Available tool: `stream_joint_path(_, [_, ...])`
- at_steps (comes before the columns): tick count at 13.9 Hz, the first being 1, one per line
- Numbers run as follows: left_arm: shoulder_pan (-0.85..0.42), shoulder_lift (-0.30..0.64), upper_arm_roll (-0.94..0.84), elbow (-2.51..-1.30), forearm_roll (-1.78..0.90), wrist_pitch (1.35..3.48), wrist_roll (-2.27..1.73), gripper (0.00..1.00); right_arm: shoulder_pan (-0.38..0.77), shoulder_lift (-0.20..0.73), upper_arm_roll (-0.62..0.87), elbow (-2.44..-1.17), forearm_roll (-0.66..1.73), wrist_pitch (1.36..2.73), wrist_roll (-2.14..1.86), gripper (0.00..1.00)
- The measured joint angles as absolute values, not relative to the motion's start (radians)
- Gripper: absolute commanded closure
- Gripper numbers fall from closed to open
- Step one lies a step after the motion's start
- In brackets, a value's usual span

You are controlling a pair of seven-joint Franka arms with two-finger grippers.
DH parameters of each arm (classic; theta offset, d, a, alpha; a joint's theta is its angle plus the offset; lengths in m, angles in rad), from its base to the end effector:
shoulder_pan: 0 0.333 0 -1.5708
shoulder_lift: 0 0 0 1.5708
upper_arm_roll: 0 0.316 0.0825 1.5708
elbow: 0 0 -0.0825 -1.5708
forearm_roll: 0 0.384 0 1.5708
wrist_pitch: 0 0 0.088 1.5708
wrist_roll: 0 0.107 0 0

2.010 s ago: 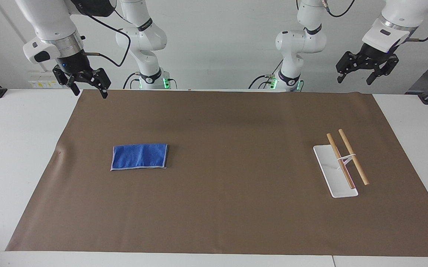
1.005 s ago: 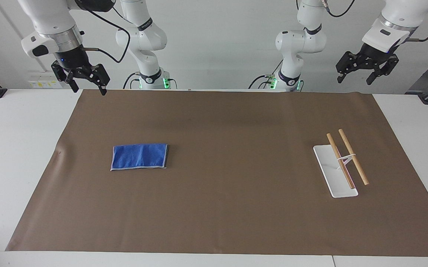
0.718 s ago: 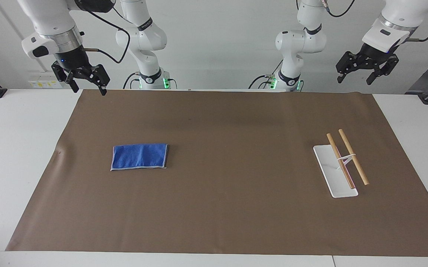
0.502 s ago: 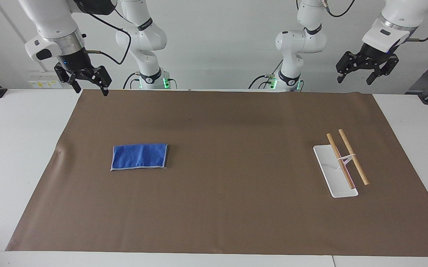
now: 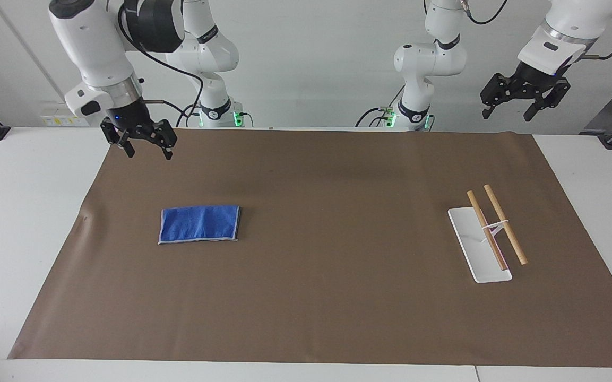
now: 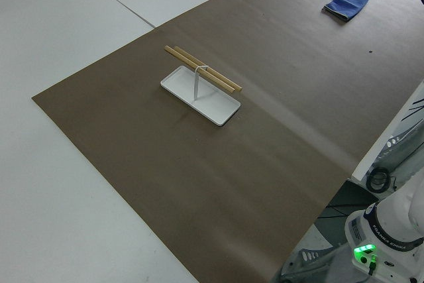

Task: Right arm passes towel to left arm to hang
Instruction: 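Reach the right gripper down onto the blue towel's edge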

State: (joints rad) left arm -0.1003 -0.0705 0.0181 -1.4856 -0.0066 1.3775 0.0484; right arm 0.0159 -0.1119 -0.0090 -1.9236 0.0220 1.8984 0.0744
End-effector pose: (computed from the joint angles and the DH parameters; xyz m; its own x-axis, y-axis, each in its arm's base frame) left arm 0.5088 -0.0423 0.6848 0.9906 -0.1315 -0.0372 -0.1313 -0.9913 0.0096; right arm 0.5362 0.0051 0.5458 0.9936 -0.0745 0.0846 -0.0724 -0.9970 -0.0287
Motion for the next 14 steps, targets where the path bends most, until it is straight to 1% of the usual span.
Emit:
stream_joint_path(2, [-0.1,-0.07,0.018,-1.486,-0.007,1.377,0.048,0.0,0.053,-0.09,-0.008,-2.017,0.023,2.022,0.078,0.0])
stream_joint_path(5, [-0.1,-0.07,0.018,-1.486,-0.007,1.377,0.048,0.0,0.066,-0.017,-0.008,-2.136,0.023,2.217,0.081,0.0])
stream_joint_path(9, [-0.1,-0.07,0.018,-1.486,-0.007,1.377,0.048,0.0,0.059,0.104,-0.011,-2.218,0.023,2.426,0.073,0.0])
stream_joint_path(11, [-0.1,-0.07,0.018,-1.486,-0.007,1.377,0.048,0.0,0.053,0.135,-0.014,-2.237,0.023,2.481,0.065,0.0])
stream_joint_path(14, [-0.1,-0.07,0.018,-1.486,-0.007,1.377,0.048,0.0,0.038,0.157,-0.014,-2.252,0.023,2.511,0.017,0.0])
